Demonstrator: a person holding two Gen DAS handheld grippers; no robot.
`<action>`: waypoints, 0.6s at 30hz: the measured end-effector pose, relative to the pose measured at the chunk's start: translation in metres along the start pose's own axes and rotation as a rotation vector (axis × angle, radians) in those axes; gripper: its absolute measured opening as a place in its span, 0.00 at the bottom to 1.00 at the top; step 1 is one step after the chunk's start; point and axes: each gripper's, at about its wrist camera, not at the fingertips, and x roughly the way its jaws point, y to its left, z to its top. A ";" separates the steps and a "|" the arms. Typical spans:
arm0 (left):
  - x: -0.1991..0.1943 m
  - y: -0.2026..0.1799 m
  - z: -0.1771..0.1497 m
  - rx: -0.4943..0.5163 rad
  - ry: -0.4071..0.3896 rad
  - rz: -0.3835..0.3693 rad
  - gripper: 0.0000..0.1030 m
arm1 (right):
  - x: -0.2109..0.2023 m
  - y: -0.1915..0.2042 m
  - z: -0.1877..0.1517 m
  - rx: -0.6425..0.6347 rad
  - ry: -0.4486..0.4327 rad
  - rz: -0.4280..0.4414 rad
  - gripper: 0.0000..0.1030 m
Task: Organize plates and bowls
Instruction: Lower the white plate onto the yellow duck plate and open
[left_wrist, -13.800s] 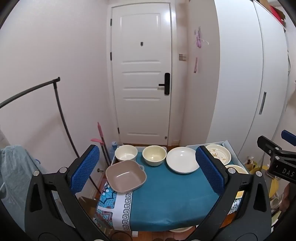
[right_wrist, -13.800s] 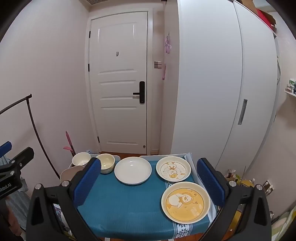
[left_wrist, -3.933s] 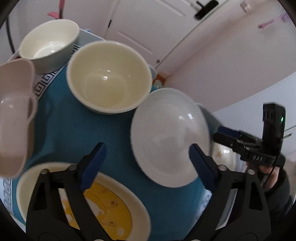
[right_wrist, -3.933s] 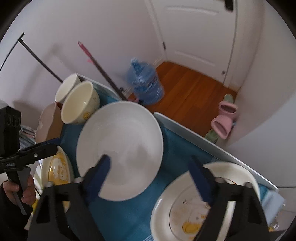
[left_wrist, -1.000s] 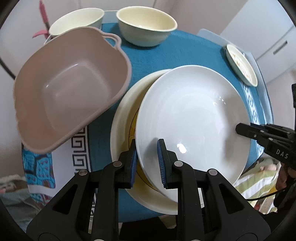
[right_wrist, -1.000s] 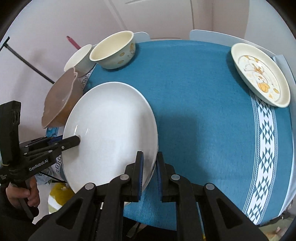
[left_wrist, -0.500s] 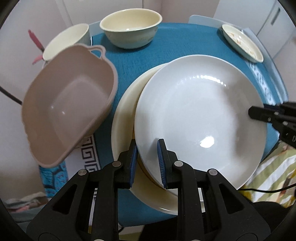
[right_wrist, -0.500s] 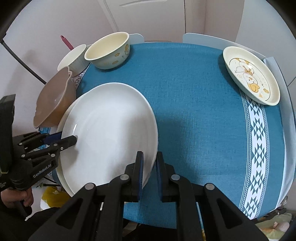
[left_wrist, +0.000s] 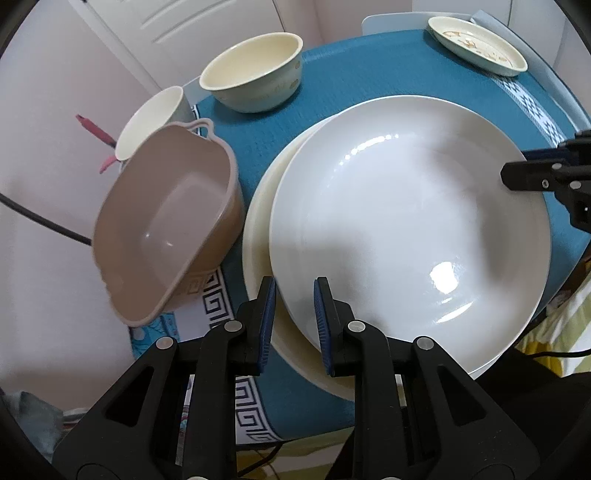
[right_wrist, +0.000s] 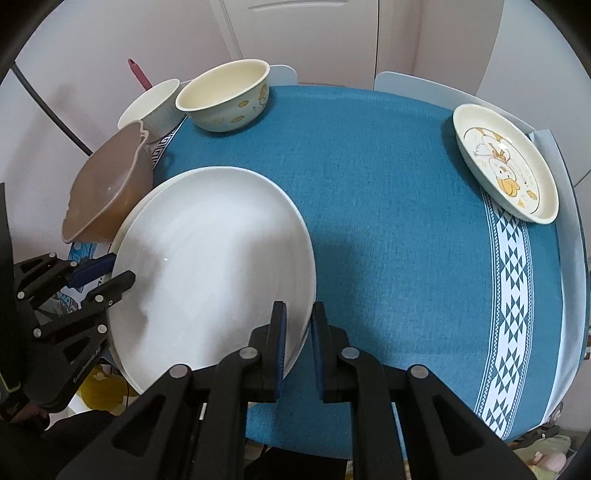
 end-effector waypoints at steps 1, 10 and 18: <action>-0.001 0.001 -0.001 -0.002 -0.002 0.004 0.18 | 0.000 0.001 0.001 -0.008 -0.001 -0.002 0.12; -0.003 0.001 -0.001 -0.037 -0.001 0.006 0.18 | 0.001 0.006 0.001 -0.034 0.001 0.006 0.12; -0.006 0.004 -0.001 -0.073 -0.002 -0.016 0.18 | -0.002 0.004 -0.003 -0.037 -0.003 0.019 0.12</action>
